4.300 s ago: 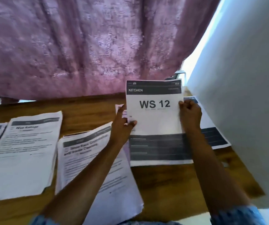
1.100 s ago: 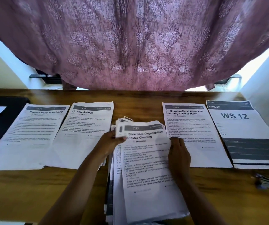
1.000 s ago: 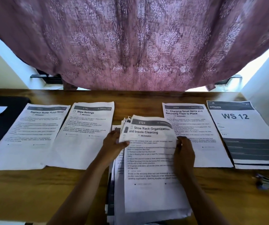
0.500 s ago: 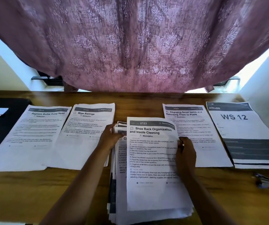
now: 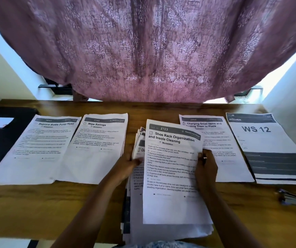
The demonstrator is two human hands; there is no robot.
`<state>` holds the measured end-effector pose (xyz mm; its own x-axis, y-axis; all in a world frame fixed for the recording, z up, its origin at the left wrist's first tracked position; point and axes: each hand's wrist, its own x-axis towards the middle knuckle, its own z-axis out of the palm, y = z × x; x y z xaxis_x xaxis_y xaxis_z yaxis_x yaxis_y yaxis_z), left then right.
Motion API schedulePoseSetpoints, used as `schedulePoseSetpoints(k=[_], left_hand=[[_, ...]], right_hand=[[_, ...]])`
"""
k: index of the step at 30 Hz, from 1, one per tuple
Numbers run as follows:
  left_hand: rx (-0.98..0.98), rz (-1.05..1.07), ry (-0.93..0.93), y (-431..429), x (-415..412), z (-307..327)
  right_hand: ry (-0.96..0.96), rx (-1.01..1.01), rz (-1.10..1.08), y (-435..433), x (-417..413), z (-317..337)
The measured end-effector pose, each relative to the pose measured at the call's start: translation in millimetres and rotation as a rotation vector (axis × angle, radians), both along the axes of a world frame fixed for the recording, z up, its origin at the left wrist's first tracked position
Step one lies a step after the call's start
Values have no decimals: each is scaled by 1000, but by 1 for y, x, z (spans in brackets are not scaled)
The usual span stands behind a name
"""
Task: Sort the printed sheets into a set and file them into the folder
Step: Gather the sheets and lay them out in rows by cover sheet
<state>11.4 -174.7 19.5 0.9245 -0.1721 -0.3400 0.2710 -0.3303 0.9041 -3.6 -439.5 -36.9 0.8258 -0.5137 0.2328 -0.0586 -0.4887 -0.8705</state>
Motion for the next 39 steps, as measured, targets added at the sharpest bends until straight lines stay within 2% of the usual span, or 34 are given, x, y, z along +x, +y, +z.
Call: schedulePoseSetpoints(k=[3,6,9,14,20,23,24,26,28,30,35,37,39], left_hand=[[93,11,-105,-2,-5,-1],[30,145,-193,20,-3,8],[3,314,-276,70,-4,27],[12,617,-346,178,-14,57],[-7,652,-420,255,-32,52],[-73,642,-467,269,-34,42],[-98,644,-480,270,-33,39],[-125,654,-487,269,-29,35],[-139,657,-490,262,-25,33],[-167,658,-460,254,-23,33],[-138,688,-365,222,-20,40],[-158,648,-327,210,-16,36],[-170,587,-290,195,-15,32]], right_hand=[[12,101,-2,-2,-1,6],[35,203,-20,-3,0,16],[44,195,-37,0,11,39],[121,-86,-16,28,64,59],[301,-338,12,65,101,41],[228,-573,-40,79,95,41],[157,-622,19,89,89,41],[92,-742,289,111,73,29],[305,-825,518,128,58,13],[457,-845,528,130,54,0],[477,-839,497,132,60,2],[407,-742,499,131,61,9],[280,-447,497,132,53,30]])
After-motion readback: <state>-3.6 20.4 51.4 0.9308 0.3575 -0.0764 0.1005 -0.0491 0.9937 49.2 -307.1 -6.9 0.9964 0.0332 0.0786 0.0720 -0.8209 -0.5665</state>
